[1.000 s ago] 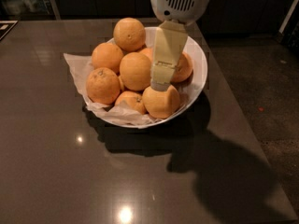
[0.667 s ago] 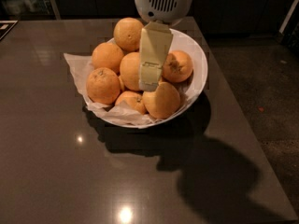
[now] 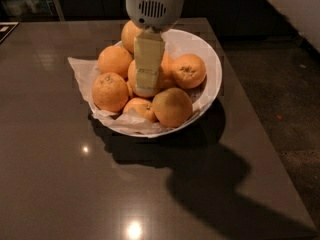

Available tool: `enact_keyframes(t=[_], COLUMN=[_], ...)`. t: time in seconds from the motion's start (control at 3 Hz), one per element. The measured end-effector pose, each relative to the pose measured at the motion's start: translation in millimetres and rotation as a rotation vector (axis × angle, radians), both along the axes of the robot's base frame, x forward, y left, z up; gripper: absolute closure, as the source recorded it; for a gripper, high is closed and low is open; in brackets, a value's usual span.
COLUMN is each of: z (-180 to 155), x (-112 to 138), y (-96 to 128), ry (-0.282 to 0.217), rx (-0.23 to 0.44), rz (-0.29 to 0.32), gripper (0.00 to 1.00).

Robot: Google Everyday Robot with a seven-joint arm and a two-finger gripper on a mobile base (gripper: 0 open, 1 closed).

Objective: Pick orange from white bowl

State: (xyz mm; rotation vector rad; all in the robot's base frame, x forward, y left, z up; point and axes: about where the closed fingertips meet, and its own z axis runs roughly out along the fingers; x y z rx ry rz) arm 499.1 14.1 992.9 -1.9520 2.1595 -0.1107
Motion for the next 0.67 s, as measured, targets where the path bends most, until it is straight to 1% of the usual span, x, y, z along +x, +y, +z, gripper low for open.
enact_keyframes(t=[0.33, 0.67], z=[-10.5, -20.4], x=[8.0, 15.1], y=[3.3, 3.3], ry=[0.021, 0.043], rx=[-0.007, -0.01], rz=[-0.013, -0.032], gripper=[0.17, 0.19])
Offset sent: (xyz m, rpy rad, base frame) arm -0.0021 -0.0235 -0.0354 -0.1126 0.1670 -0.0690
